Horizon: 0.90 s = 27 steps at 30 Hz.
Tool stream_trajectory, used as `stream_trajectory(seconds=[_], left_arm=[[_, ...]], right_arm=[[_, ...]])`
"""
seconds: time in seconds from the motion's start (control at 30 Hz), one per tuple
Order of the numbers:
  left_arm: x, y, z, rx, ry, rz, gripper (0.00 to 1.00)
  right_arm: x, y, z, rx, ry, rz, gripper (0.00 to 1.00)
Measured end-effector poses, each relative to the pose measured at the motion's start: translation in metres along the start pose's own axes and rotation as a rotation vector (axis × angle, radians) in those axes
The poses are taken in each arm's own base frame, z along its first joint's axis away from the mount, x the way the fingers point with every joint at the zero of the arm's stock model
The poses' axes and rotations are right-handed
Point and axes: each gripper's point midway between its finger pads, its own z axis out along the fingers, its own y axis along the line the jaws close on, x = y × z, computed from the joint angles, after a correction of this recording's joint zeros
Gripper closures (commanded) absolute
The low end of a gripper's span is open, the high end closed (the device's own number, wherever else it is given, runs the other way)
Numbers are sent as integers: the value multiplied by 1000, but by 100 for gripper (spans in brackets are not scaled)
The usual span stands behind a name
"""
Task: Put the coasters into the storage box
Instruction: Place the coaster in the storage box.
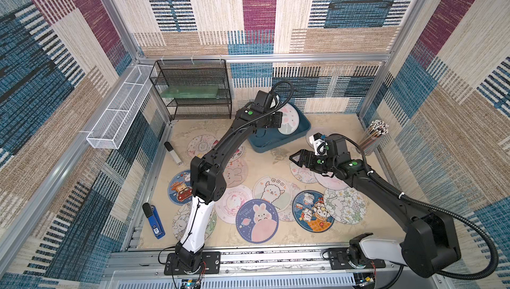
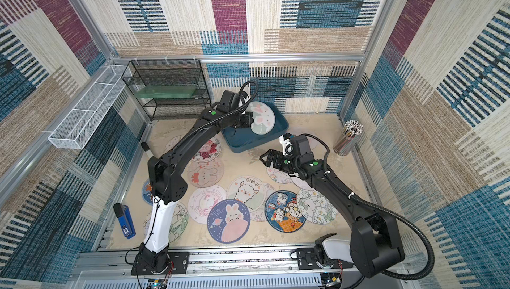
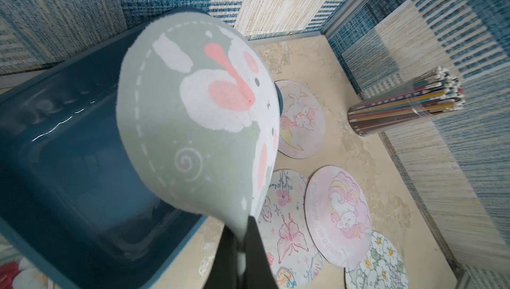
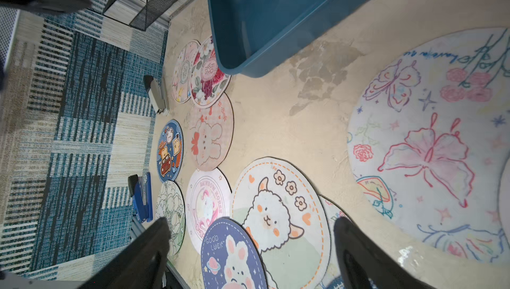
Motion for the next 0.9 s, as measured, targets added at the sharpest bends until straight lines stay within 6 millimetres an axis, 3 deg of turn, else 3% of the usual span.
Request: stream_trajectory(seconds=[0.2,0.37,0.63,0.67,0.77,0.83,0.9], left_arm=[[28,36,60,-14,66,-30,100],[29,68,102,-30,53,-44,100],[43,109,111,-81,89,-79,100],[45,113,112,-86,93,-84,95],[46,120,112,-94,97,-90,38],[49,122,113,-98,105,-94,18],[58,124,114,-107,128,-99,12]], right_arm=[[6,2,-9,-4,-8,15,5],[13,-2,-14,11,-7,35,5],[16,-5,-14,20,3,56,5],[17,-5,-14,21,5,57,5],[16,-5,-13,23,7,58,5],[14,-4,-12,21,4,57,5],[13,-4,-11,20,4,56,5]])
